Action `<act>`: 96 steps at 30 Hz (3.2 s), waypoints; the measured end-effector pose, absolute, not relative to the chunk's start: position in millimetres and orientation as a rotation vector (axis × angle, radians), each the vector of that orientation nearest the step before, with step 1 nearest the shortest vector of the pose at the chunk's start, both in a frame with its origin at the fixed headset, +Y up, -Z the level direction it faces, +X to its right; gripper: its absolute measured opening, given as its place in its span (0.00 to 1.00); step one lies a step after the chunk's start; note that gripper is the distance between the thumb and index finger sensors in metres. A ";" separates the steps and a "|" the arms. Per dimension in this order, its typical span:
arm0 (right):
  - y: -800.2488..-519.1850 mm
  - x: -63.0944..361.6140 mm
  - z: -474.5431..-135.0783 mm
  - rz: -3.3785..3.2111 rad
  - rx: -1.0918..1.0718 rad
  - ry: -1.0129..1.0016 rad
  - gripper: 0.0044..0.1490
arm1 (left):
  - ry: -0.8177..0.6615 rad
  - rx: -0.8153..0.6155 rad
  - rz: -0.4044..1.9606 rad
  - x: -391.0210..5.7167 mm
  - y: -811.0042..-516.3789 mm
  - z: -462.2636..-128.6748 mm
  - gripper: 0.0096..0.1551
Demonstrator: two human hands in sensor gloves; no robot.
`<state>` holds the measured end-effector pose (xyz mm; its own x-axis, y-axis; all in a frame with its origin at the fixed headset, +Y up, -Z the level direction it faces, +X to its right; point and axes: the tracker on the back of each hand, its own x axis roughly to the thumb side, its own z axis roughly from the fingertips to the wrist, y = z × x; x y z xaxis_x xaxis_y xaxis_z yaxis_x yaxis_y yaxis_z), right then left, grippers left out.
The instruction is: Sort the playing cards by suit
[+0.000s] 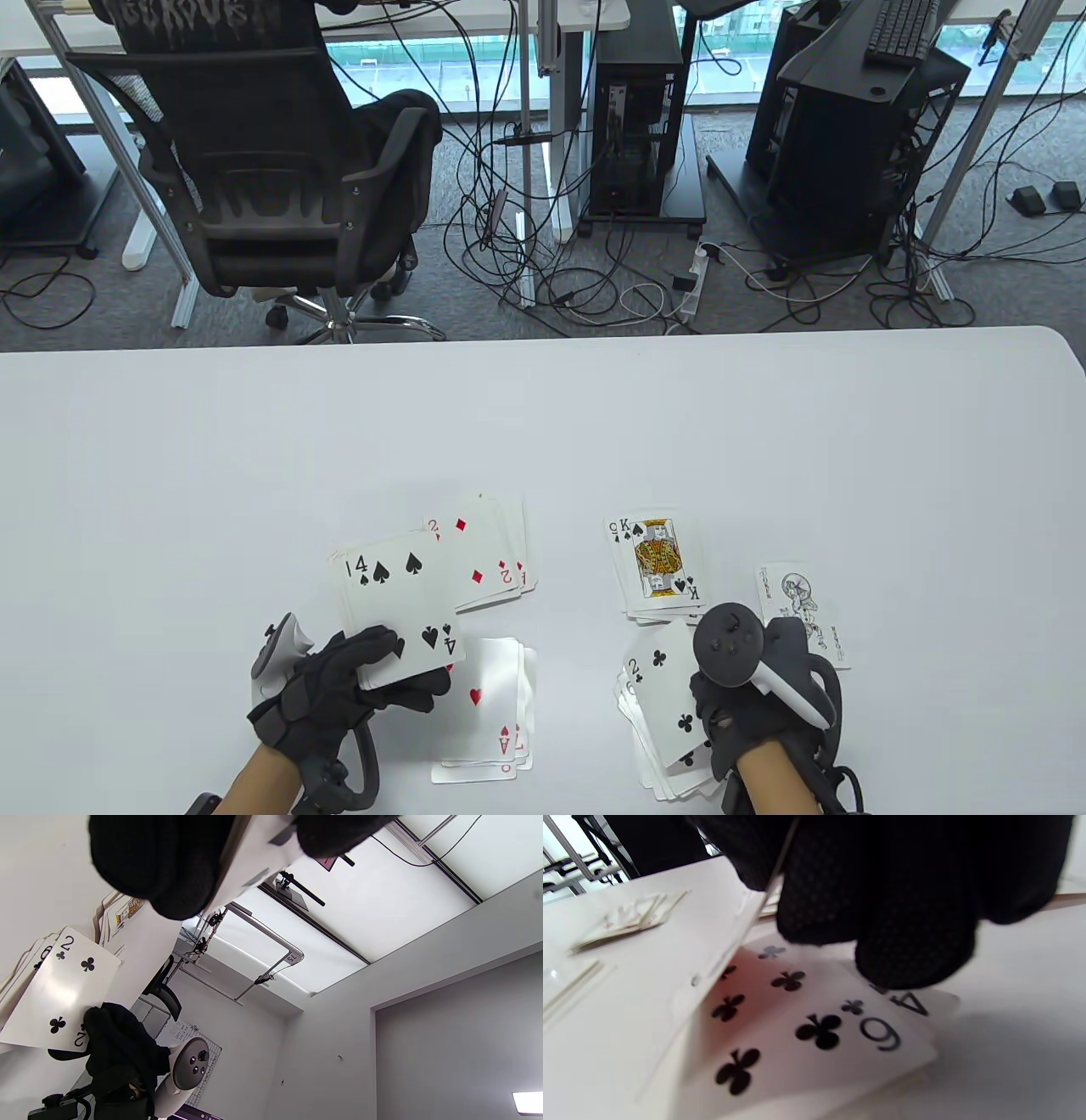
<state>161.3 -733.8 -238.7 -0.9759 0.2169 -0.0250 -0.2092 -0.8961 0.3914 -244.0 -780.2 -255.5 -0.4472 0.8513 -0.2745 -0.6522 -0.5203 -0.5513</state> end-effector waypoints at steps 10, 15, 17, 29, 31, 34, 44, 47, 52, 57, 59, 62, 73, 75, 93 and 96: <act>-768.7 143.5 -236.0 3.152 0.103 0.766 0.26 | -0.451 -0.660 2.051 -243.9 -780.5 -255.5 0.28; -769.9 137.4 -235.1 3.210 0.117 0.864 0.28 | -0.453 -0.661 2.049 -243.9 -780.6 -255.7 0.28; -769.0 136.6 -236.2 3.215 0.100 0.903 0.29 | -0.458 -0.661 2.048 -244.0 -780.5 -255.9 0.28; -704.6 90.7 -264.1 2.912 0.254 0.308 0.30 | -0.470 -0.662 2.044 -243.4 -780.8 -256.1 0.28; -696.5 74.9 -265.8 2.783 0.338 0.173 0.30 | -0.471 -0.660 2.045 -243.4 -780.8 -256.2 0.28; -690.1 47.2 -266.8 2.599 0.466 0.046 0.31 | -0.475 -0.659 2.045 -243.5 -780.7 -256.3 0.27; -709.5 -16.6 -265.3 2.161 0.602 -0.191 0.38 | -0.479 -0.657 2.045 -244.2 -780.4 -256.3 0.28; -717.1 -24.6 -261.9 1.994 0.551 -0.165 0.44 | -0.478 -0.654 2.041 -244.6 -780.7 -256.7 0.27; -722.8 -30.0 -255.5 2.071 0.568 -0.189 0.53 | -0.474 -0.652 2.044 -245.0 -781.1 -257.2 0.28; -722.9 -34.1 -250.3 2.130 0.568 -0.252 0.49 | -0.471 -0.665 2.019 -244.3 -782.5 -257.1 0.28; -722.4 -32.2 -251.0 2.112 0.527 -0.265 0.40 | -0.472 -0.665 2.010 -244.7 -782.5 -257.3 0.27; -723.9 -25.8 -254.0 2.023 0.481 -0.236 0.28 | -0.493 -0.677 2.001 -243.7 -782.0 -257.6 0.27; -726.6 -6.9 -268.8 1.952 0.382 -0.065 0.24 | -0.484 -0.677 1.980 -243.9 -782.9 -258.0 0.28; -725.3 -0.2 -274.3 1.913 0.361 -0.011 0.24 | -0.491 -0.672 1.992 -243.9 -782.5 -258.3 0.28; -716.7 131.4 -336.0 2.196 -0.149 0.058 0.25 | -0.498 -0.663 2.021 -244.0 -780.9 -258.4 0.28; -728.0 146.7 -337.0 2.404 -0.275 0.046 0.25 | -0.502 -0.659 2.021 -244.5 -780.5 -259.0 0.28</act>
